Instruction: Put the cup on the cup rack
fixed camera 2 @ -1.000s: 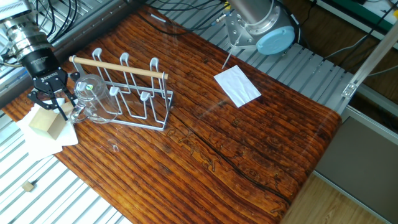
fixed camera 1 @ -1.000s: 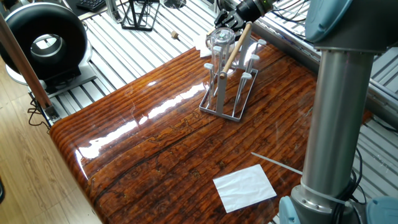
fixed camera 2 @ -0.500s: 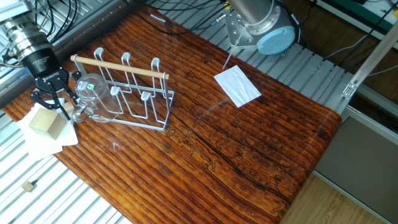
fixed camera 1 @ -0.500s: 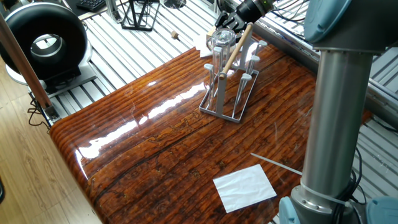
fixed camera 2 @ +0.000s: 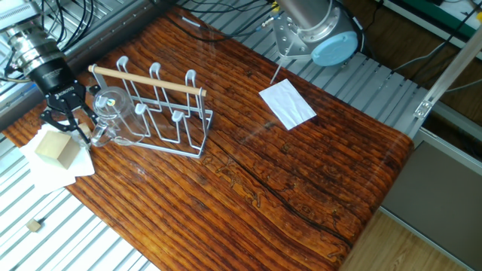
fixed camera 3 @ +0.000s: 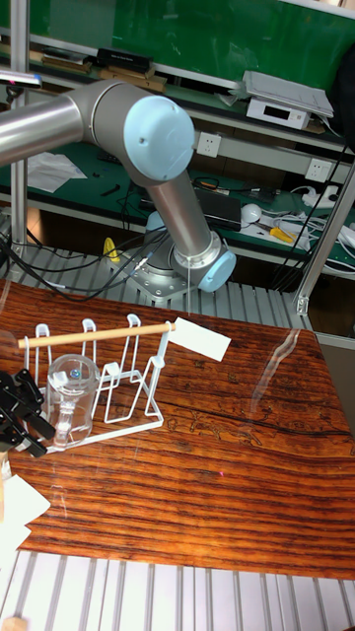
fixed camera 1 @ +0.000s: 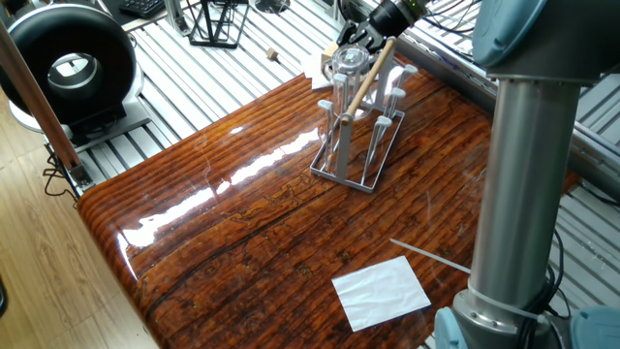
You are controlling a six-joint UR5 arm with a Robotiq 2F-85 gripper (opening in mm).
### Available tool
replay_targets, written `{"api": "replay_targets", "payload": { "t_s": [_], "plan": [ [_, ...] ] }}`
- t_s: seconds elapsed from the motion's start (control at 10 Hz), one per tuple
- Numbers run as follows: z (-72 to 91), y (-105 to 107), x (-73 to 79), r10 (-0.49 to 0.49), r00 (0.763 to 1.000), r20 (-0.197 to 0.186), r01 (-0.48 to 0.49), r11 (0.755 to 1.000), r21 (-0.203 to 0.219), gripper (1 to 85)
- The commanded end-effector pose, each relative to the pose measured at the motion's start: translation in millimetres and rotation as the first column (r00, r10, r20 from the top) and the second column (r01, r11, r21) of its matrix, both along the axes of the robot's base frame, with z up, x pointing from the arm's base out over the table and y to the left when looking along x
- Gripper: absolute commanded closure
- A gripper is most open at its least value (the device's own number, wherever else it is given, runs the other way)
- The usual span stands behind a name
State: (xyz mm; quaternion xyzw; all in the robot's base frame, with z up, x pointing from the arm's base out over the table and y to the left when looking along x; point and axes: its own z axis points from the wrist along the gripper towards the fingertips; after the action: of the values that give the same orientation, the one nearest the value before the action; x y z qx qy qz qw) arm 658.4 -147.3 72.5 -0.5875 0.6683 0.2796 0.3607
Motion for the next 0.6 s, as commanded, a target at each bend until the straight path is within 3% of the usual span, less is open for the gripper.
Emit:
{"api": "replay_targets", "payload": {
  "t_s": [0.0,0.4,0.5],
  "plan": [
    [-6.3,-6.0,-8.7,0.046,0.999,0.003,-0.045,0.998,-0.040,50.3],
    [-12.9,-11.8,-16.7,0.076,0.997,-0.006,-0.076,0.994,-0.080,49.0],
    [-16.7,-16.5,-19.8,0.085,0.996,-0.011,-0.086,0.991,-0.107,49.0]
  ]
}}
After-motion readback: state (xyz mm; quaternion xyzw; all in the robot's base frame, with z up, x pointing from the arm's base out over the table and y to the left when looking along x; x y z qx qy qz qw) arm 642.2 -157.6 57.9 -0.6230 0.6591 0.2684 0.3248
